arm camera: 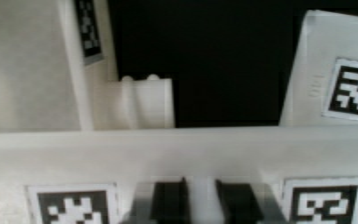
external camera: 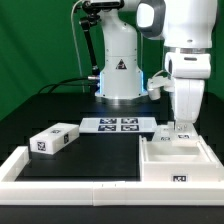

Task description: Assemble cabinet

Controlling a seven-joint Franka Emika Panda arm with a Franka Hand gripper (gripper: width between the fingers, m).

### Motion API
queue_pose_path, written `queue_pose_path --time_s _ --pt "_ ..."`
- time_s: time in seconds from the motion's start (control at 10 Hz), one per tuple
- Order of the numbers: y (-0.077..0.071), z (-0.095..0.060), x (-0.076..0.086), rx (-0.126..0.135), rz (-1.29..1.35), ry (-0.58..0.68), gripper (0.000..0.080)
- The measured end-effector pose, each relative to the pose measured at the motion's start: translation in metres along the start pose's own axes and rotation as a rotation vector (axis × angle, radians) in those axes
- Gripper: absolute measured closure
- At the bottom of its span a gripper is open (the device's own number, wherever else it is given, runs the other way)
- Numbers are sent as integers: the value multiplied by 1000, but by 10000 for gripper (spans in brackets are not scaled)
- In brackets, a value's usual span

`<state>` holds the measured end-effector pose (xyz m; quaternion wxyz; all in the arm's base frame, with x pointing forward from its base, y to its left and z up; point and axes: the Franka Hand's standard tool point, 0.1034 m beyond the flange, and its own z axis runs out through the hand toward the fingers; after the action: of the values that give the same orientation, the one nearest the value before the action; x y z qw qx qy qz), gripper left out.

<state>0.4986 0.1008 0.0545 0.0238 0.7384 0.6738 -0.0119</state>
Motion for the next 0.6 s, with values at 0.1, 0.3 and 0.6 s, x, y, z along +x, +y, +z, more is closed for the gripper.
queue_pose_path --time_s 0.1,0.3,0.6 --pt "0 0 0 0 0 0 729" --pt "1 0 0 -4 -1 3 729" --pt "23 0 -1 -16 -12 6 729"
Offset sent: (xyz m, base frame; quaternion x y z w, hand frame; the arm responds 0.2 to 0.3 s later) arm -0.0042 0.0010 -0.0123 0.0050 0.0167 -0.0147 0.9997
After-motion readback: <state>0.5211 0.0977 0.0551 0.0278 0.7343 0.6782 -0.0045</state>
